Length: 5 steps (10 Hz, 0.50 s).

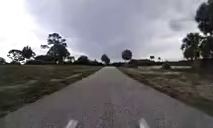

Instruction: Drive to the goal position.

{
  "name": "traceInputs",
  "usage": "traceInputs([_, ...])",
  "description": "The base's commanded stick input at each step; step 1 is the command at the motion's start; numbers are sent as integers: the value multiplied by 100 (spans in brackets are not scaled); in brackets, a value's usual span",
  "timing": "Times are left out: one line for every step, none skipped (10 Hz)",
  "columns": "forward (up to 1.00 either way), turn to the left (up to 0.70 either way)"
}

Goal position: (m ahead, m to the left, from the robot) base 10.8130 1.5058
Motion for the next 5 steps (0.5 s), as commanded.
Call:
traceInputs([100, 0])
traceInputs([100, 0])
traceInputs([100, 0])
traceInputs([100, 0])
traceInputs([100, 0])
